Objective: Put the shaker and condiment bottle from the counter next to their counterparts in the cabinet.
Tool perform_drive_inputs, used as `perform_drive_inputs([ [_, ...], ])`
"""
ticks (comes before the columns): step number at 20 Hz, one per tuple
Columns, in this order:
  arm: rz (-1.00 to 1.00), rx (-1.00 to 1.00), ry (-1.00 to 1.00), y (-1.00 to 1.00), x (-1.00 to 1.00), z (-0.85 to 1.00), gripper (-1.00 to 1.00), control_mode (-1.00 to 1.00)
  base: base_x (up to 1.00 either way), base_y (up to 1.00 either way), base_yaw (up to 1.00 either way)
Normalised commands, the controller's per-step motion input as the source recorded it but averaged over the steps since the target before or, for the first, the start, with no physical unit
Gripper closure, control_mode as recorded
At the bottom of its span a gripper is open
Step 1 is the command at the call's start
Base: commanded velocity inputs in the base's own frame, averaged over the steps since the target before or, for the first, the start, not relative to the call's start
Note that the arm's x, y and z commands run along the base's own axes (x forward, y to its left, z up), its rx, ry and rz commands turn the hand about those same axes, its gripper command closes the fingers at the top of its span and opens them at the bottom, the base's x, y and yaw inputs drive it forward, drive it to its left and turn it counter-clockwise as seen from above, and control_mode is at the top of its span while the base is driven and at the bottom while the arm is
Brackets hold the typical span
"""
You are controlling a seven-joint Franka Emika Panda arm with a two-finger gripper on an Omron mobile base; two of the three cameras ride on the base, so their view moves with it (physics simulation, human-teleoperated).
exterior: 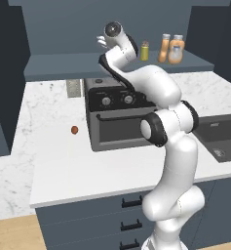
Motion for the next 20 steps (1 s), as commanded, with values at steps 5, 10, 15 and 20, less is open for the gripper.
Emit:
perform_drive_inputs([
  [5, 0.0, 0.0, 0.0, 0.61, -0.15, -0.33, -1.0, -1.0, 0.0, 0.0, 0.0],
  [10, 0.0, -0.01, -0.05, 0.58, -0.5, -0.18, -1.0, -1.0, 0.0, 0.0, 0.0],
  [15, 0.01, -0.04, -0.12, 0.55, -0.91, -0.12, -1.0, -1.0, 0.0, 0.0, 0.0],
  [20, 0.1, -0.06, -0.19, 0.38, -1.0, -0.28, -1.0, -1.0, 0.0, 0.0, 0.0],
])
